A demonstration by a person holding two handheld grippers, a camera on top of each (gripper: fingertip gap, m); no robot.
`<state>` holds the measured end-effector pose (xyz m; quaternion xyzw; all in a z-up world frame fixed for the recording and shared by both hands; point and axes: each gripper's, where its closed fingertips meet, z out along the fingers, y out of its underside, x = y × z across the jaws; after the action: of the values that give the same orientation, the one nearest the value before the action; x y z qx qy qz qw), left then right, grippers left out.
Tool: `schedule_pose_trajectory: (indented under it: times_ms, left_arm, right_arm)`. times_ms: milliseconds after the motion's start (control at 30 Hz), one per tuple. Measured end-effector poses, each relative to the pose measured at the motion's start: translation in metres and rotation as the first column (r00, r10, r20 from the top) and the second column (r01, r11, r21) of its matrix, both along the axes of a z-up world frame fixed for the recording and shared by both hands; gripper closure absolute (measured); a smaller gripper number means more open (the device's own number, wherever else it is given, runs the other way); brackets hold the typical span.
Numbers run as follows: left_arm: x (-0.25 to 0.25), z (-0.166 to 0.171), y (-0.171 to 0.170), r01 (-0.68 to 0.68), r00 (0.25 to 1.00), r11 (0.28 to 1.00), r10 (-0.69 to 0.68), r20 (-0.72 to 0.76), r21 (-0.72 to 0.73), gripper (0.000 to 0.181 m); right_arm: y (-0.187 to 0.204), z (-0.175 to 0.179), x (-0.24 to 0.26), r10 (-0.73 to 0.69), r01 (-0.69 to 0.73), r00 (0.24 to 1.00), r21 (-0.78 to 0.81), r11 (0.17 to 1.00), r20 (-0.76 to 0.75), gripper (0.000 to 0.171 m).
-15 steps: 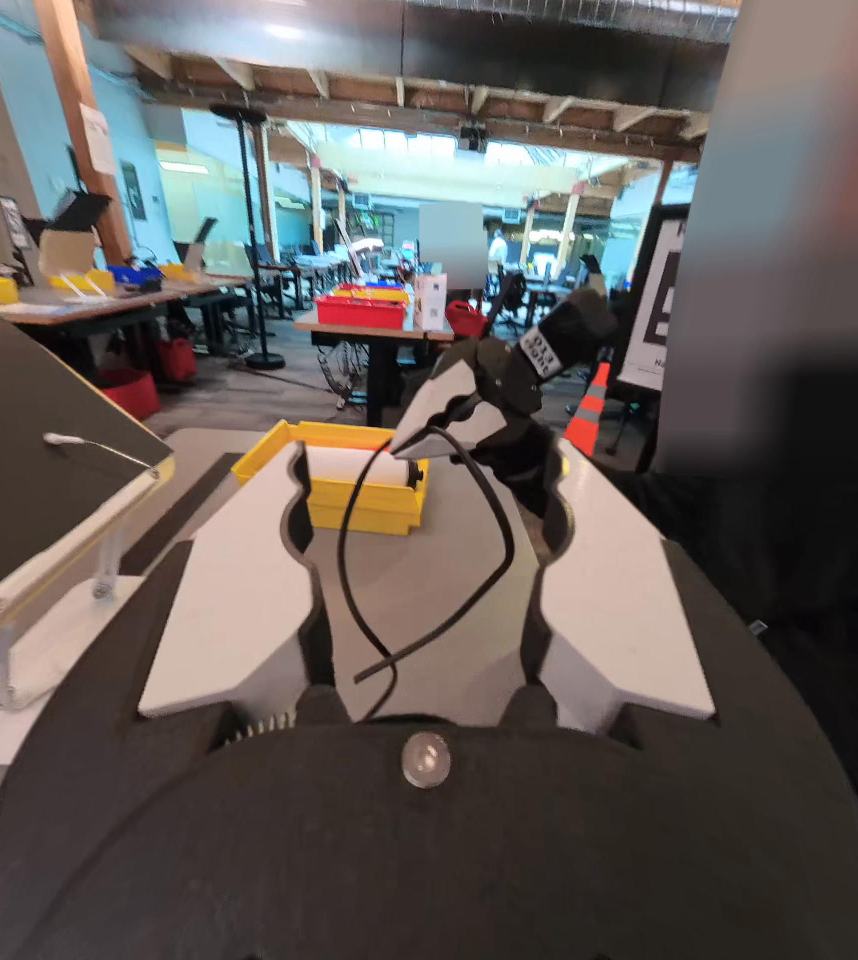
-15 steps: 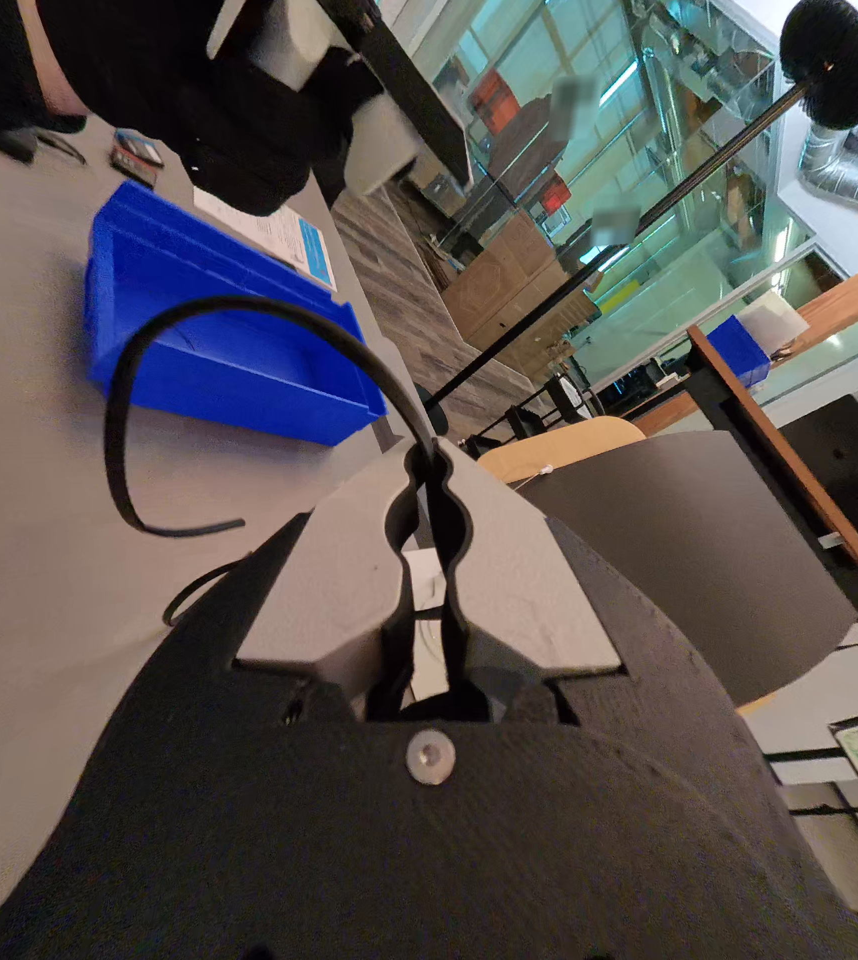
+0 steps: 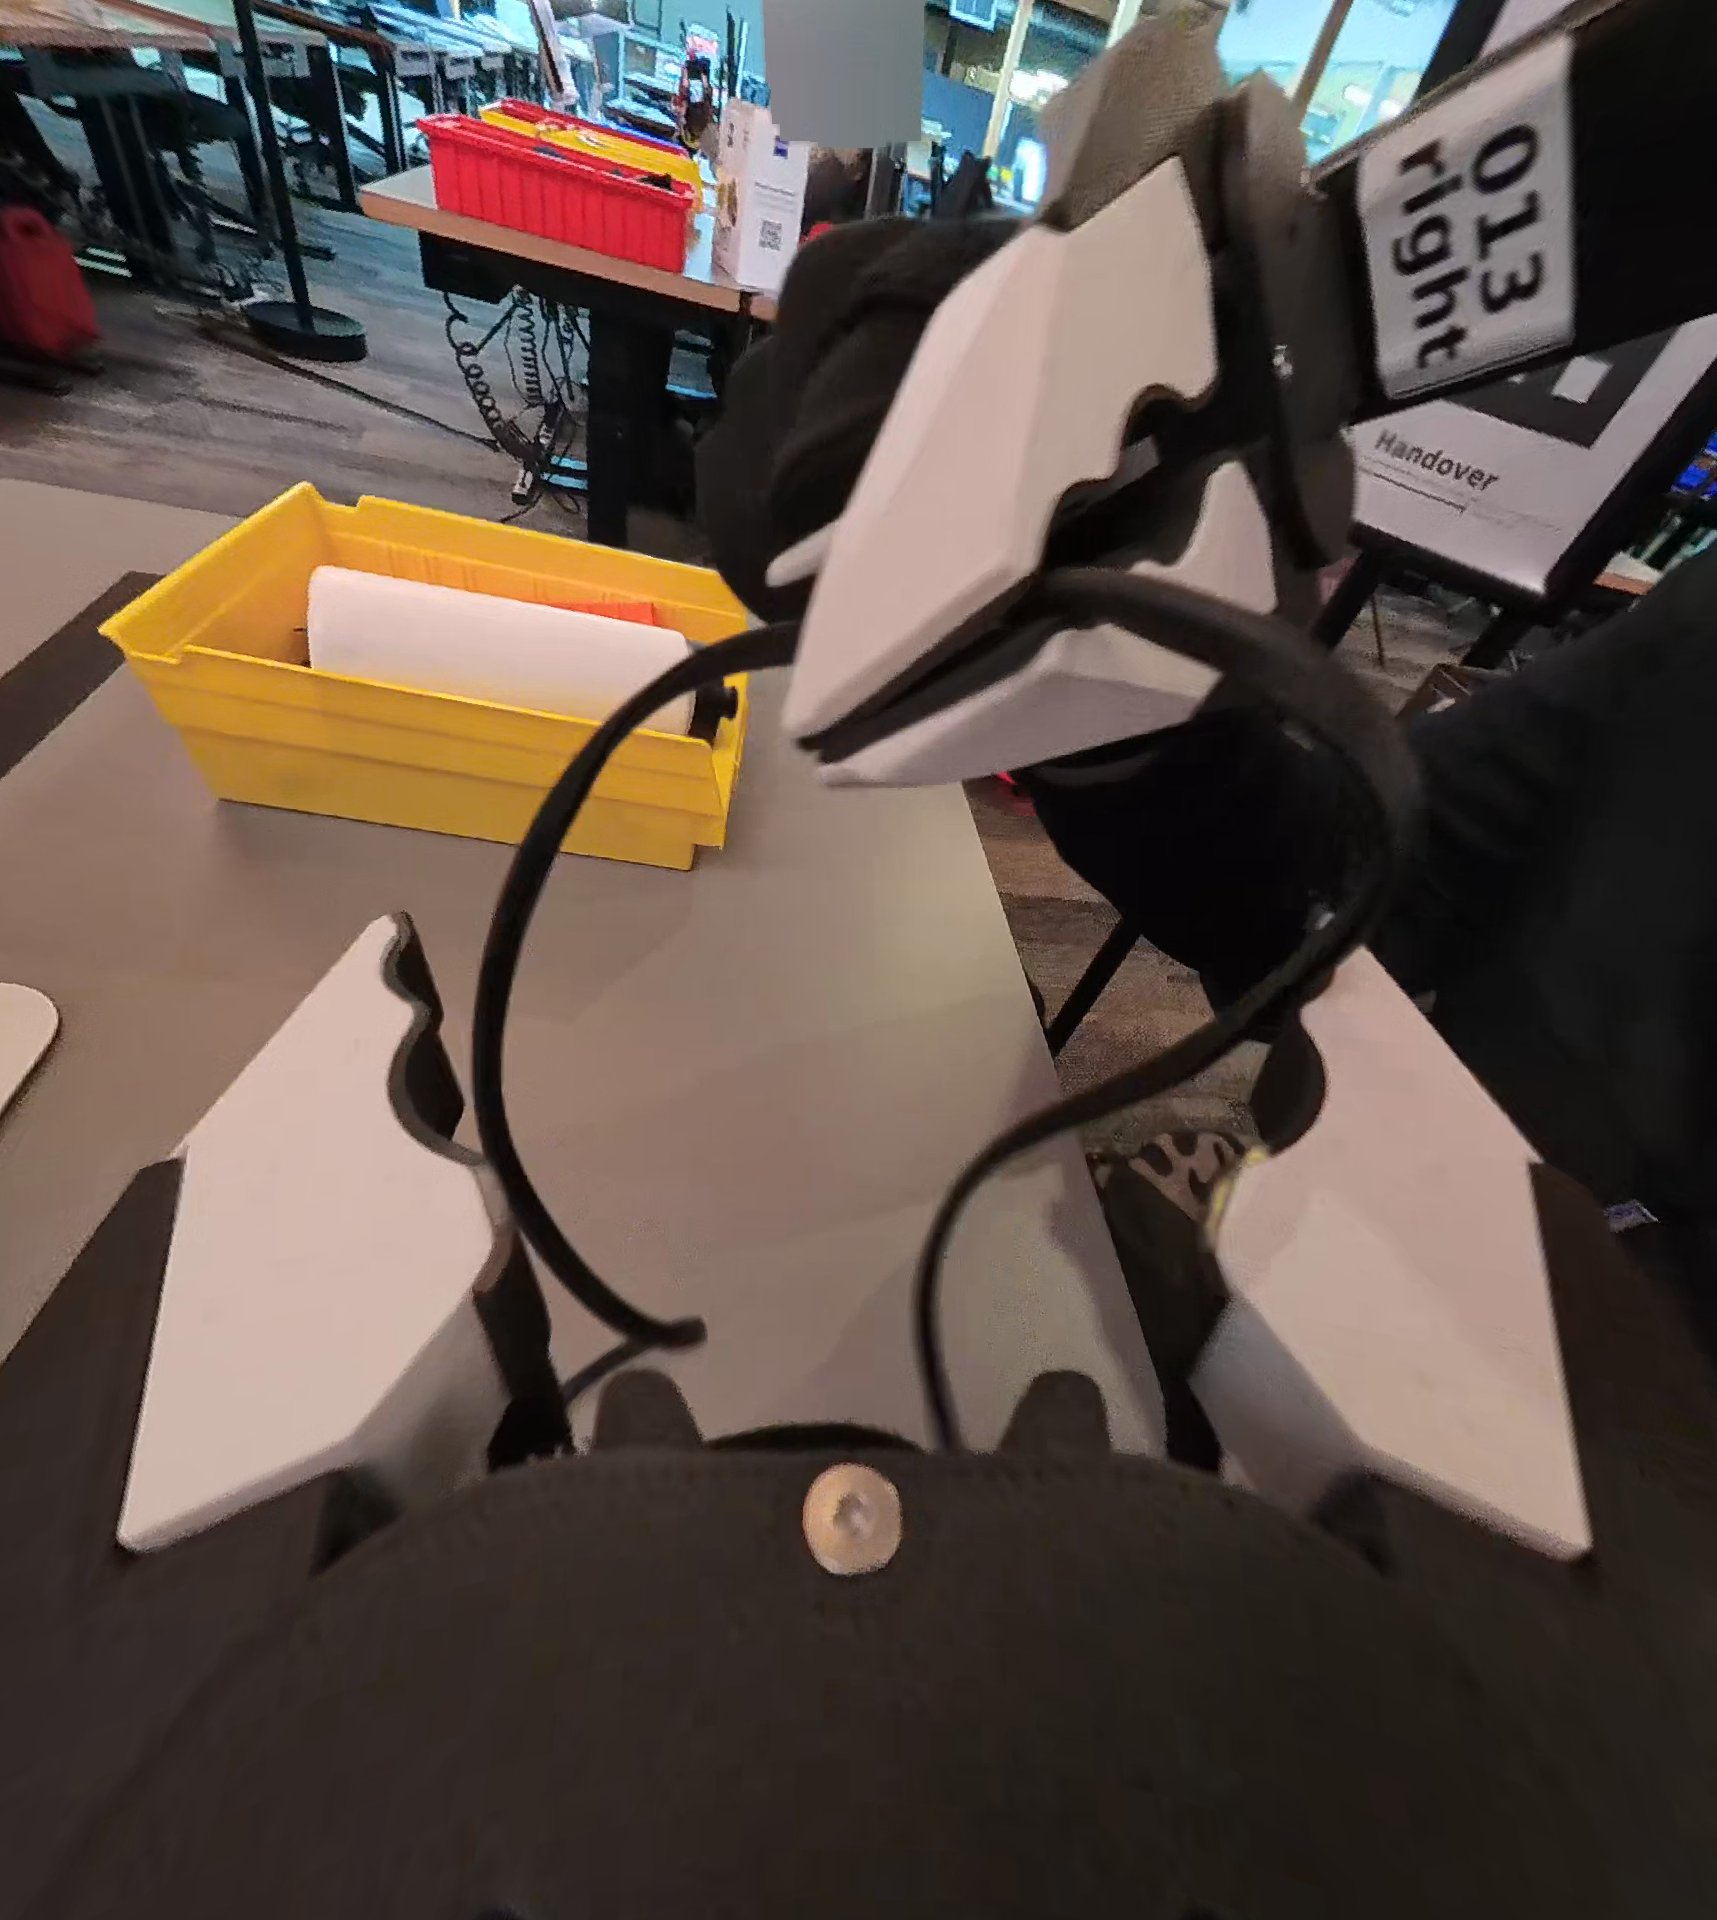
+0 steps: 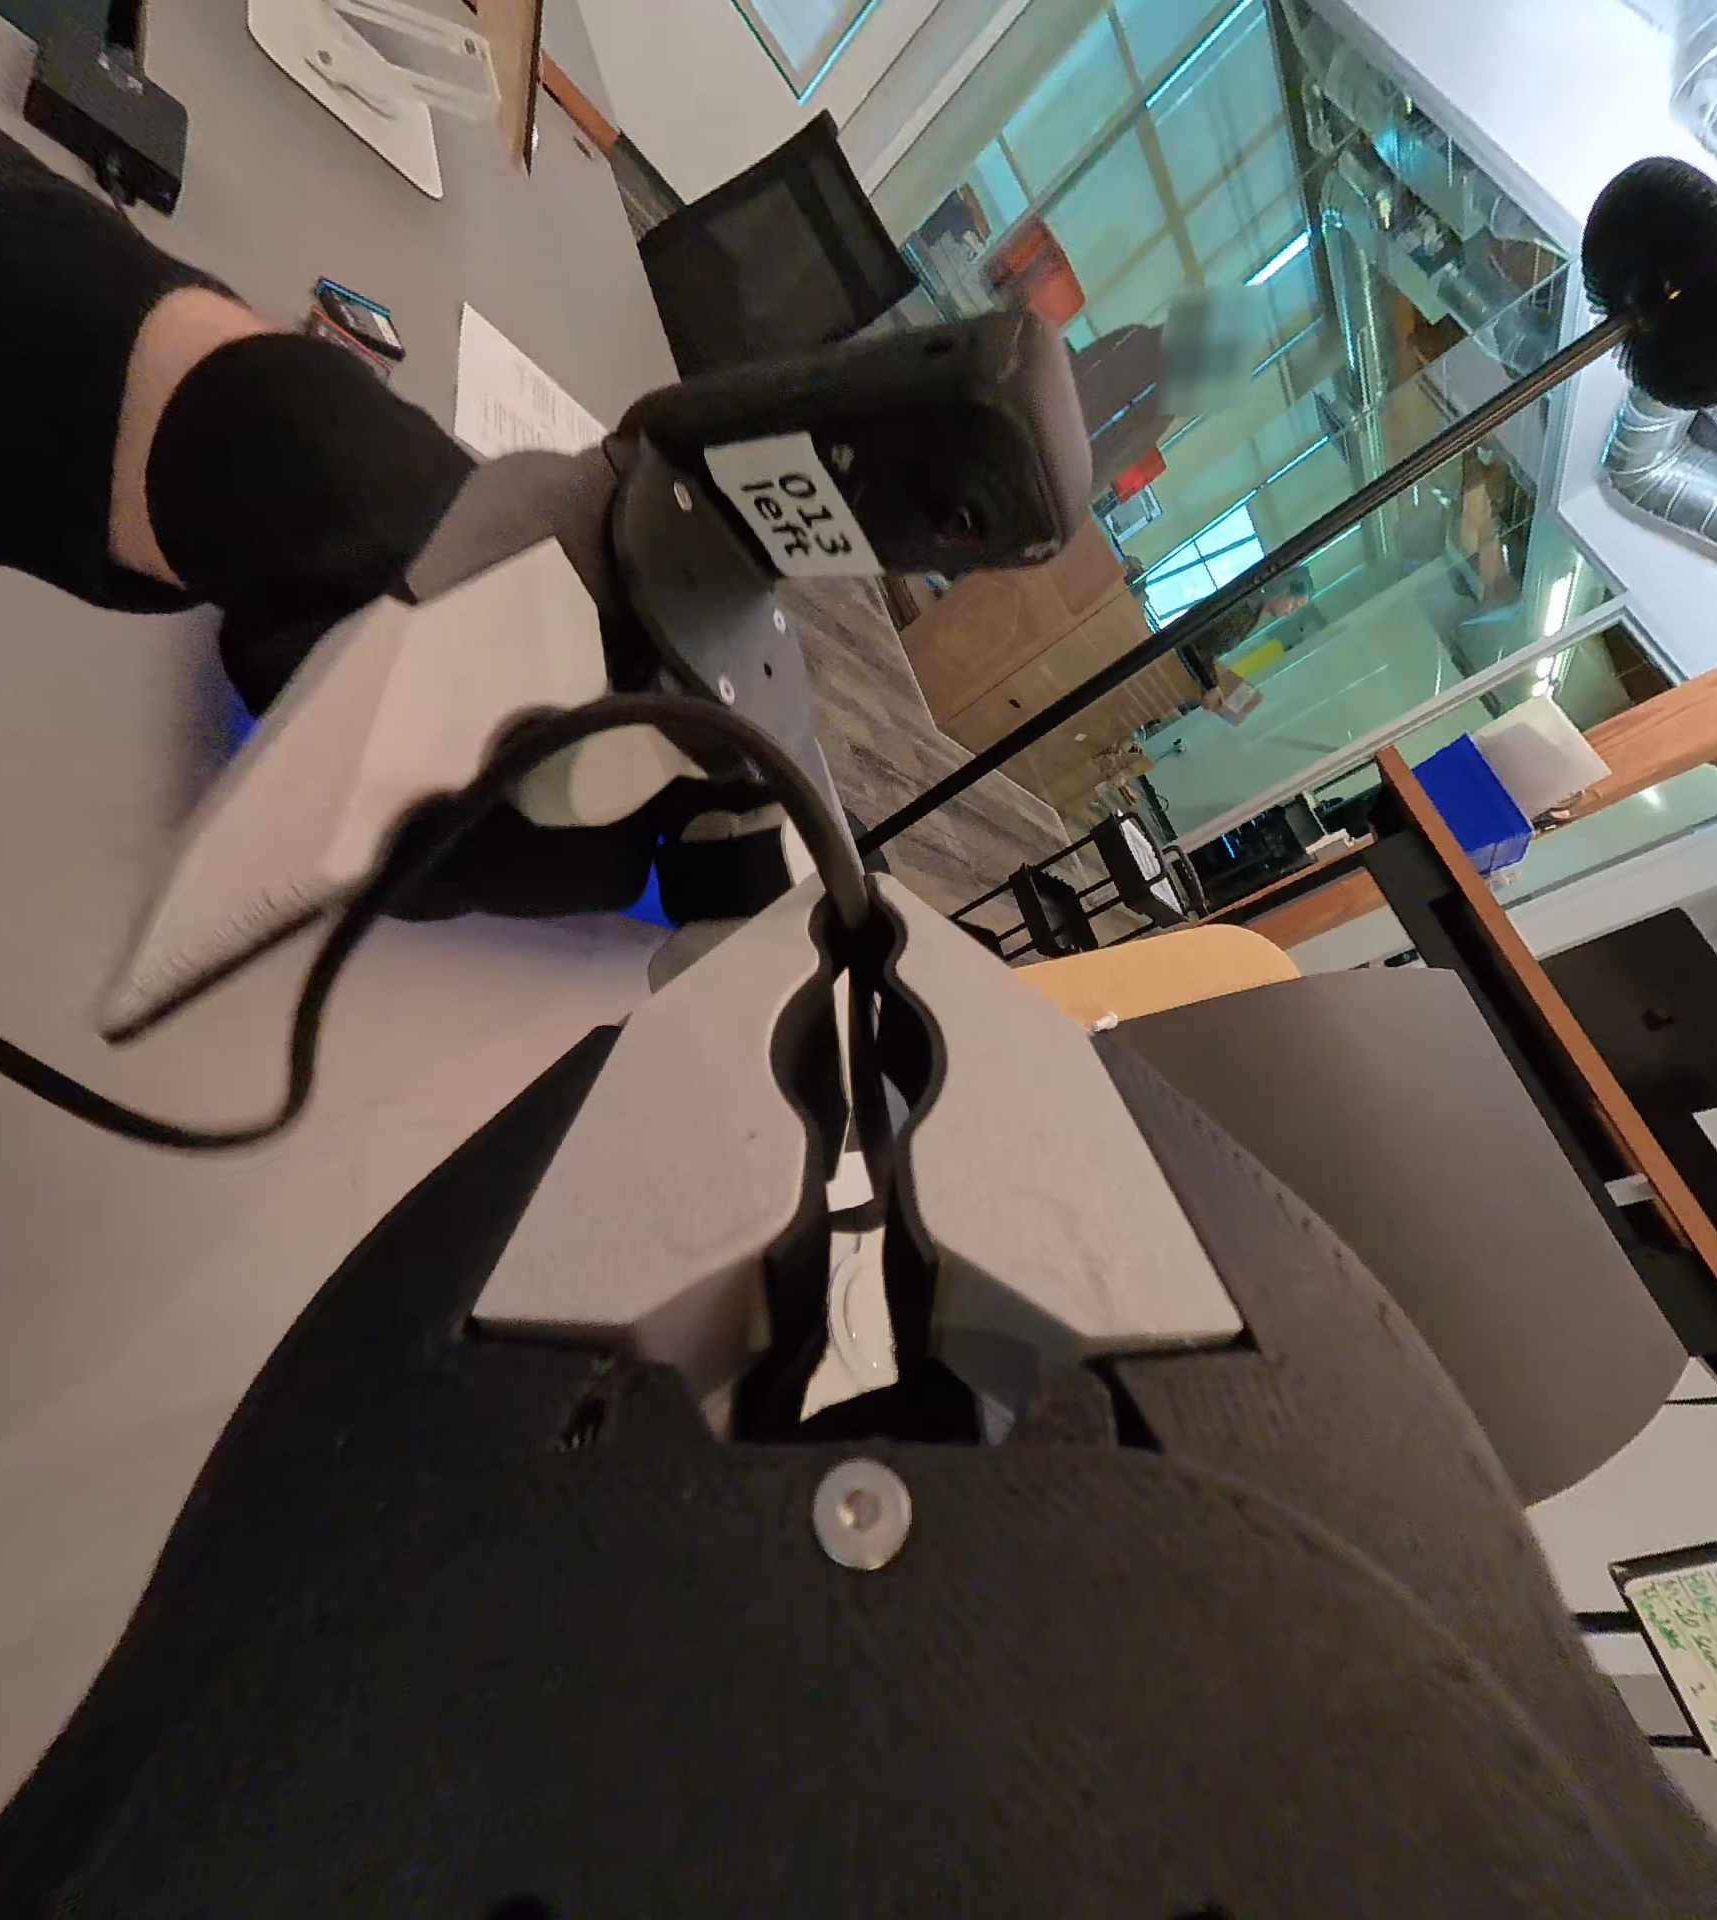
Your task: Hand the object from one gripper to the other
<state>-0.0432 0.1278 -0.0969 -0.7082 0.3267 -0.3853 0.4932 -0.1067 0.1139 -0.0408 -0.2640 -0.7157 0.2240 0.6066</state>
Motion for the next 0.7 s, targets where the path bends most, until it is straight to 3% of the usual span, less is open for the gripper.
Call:
schedule_pose_trajectory:
  times_ms: [167,400,600,700]
  left_arm:
    - [-0.003,-0.014,0.009,-0.019,1.0,1.0,0.019,-0.007,-0.009,0.048]
    - [-0.005,-0.025,0.01,0.007,1.0,1.0,-0.007,0.0,-0.019,0.109]
    - [-0.007,-0.028,0.007,0.036,0.999,0.999,-0.036,-0.004,-0.011,0.174]
    - [-0.007,-0.029,0.005,0.044,0.999,0.999,-0.044,-0.026,0.004,0.179]
  right_arm:
    - [-0.01,0.002,-0.001,0.038,-0.038,0.999,-0.004,0.999,-0.01,0.171]
    - [-0.021,0.007,-0.001,0.079,-0.079,0.996,-0.019,0.997,-0.03,0.171]
    - [-0.027,0.015,0.004,0.118,-0.121,0.991,-0.052,0.991,-0.057,0.171]
    - [-0.027,0.018,0.008,0.137,-0.142,0.988,-0.078,0.987,-0.07,0.171]
